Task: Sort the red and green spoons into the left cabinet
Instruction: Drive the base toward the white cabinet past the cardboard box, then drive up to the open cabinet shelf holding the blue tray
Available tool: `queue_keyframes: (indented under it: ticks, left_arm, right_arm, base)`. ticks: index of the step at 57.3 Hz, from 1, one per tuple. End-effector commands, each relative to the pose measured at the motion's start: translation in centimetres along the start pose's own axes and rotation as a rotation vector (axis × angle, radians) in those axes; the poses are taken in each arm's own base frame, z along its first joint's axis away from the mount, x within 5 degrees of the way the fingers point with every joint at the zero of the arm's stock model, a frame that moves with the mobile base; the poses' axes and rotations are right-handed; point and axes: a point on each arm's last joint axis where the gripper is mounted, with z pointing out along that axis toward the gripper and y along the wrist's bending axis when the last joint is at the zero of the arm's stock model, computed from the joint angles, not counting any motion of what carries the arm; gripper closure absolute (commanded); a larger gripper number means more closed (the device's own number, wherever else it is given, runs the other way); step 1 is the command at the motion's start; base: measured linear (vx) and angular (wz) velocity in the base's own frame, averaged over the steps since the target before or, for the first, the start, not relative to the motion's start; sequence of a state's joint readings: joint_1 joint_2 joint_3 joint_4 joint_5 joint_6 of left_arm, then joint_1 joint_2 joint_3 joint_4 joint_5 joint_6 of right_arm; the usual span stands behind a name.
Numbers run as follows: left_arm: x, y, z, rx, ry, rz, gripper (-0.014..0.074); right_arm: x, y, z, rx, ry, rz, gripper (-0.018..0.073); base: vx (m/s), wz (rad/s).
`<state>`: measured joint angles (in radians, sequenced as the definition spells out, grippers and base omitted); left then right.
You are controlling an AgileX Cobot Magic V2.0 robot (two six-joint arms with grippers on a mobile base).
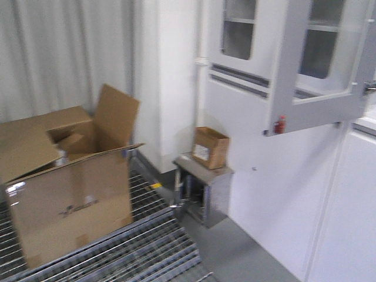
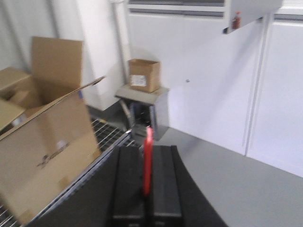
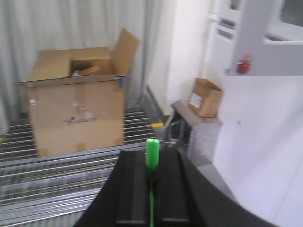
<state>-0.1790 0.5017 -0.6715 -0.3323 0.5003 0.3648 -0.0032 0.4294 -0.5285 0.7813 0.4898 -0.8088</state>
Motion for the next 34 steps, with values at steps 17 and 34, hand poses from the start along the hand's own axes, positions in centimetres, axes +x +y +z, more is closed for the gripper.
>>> queue_keyframes:
  ticks: [17, 34]
  left_arm:
    - [-1.54, 0.2, -0.3, -0.021, -0.1, -0.016, 0.06]
    - [-1.53, 0.2, -0.3, -0.02, -0.099, -0.016, 0.06]
  right_arm:
    - [-1.35, -0.33, -0.21, 0.036, -0.073, 0.016, 0.0562]
    - [-1.34, -0.32, -0.21, 0.035, -0.072, 0.016, 0.0562]
  base:
    - [0.31, -0.64]
    - [0.25, -0.61]
